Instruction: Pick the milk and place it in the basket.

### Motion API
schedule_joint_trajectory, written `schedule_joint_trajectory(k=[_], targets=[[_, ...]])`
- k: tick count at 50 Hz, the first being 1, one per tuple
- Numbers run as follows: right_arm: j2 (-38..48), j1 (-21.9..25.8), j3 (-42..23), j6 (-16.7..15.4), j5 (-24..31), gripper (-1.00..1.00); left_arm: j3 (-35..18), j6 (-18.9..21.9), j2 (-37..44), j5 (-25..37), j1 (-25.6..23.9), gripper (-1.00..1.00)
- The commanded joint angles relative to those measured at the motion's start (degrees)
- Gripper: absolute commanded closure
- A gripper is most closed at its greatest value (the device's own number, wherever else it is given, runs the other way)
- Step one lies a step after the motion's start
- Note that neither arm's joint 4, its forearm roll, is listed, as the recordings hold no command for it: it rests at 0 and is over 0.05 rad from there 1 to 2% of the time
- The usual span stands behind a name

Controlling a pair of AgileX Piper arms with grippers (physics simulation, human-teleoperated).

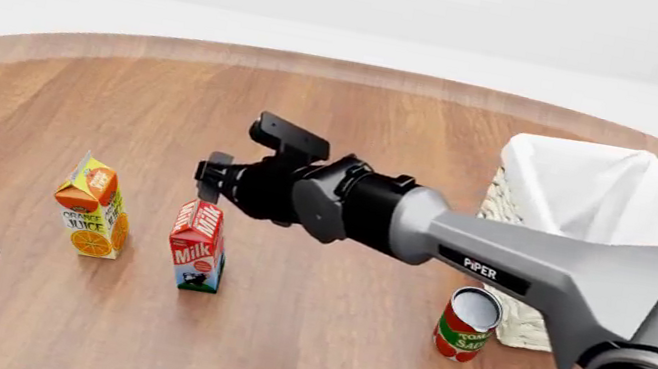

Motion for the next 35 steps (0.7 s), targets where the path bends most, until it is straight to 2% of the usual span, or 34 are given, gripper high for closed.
schedule_joint_trajectory(k=[1,35], targets=[[1.1,0.2,-0.6,0.3,-0.2,-1.00,0.0,0.0,0.0,0.0,0.0,-1.00],[3.3,1.0,-2.3,1.2,-0.1,-1.00,0.0,0.0,0.0,0.0,0.0,-1.00]])
